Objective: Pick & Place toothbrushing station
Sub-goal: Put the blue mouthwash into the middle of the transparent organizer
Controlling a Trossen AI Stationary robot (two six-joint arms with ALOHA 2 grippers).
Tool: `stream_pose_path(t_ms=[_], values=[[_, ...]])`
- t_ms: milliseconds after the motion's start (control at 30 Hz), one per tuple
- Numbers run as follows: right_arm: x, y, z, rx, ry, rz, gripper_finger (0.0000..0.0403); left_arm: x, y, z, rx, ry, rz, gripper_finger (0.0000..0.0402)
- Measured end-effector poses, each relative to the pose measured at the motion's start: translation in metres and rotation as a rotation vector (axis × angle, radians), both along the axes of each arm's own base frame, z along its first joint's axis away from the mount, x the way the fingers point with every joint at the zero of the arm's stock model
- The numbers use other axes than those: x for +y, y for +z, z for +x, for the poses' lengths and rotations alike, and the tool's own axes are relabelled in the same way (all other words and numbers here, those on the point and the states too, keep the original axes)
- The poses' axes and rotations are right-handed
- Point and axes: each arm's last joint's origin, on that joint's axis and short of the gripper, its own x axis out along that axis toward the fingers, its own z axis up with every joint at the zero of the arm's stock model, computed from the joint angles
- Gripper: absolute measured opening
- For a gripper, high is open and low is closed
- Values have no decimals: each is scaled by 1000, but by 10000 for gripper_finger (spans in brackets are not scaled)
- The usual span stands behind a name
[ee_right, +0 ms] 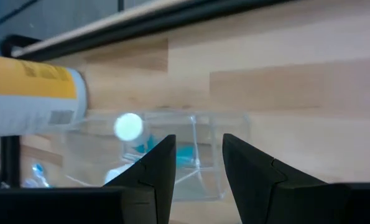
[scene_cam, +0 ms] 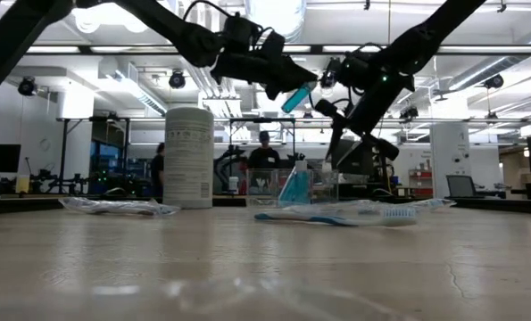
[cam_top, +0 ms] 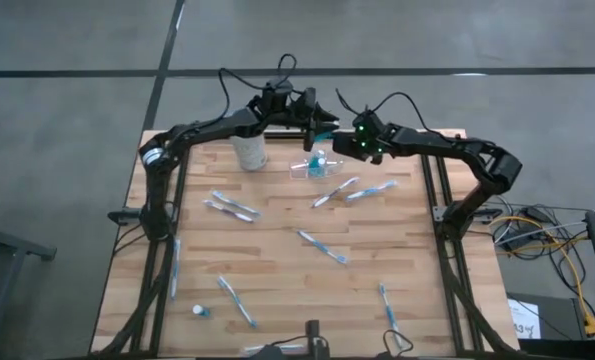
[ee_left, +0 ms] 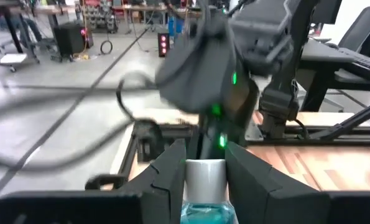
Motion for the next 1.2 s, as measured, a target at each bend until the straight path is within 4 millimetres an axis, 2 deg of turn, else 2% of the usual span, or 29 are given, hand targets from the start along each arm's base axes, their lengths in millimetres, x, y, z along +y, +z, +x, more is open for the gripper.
stream_pose_path(t_ms=[200, 367, 567, 733, 933, 1200], values=[[4, 22, -7, -37, -4, -71, 128, 0, -11, -4, 89, 21, -20, 102], [11, 48, -17, -96, 12, -144, 128, -3, -38, -7, 114, 22, -47, 101], [28, 86, -34, -184, 13, -260, 128, -8, -68, -14, -9, 29, -24, 102], [45, 111, -46, -253, 19, -337, 128, -12, -79, -24, -144, 37, -40, 102], [57, 123, -52, -291, 52, -377, 128, -15, -90, -30, -158, 48, -54, 103], [58, 120, -47, -277, 68, -371, 128, -11, -105, -24, -168, 48, -72, 103]])
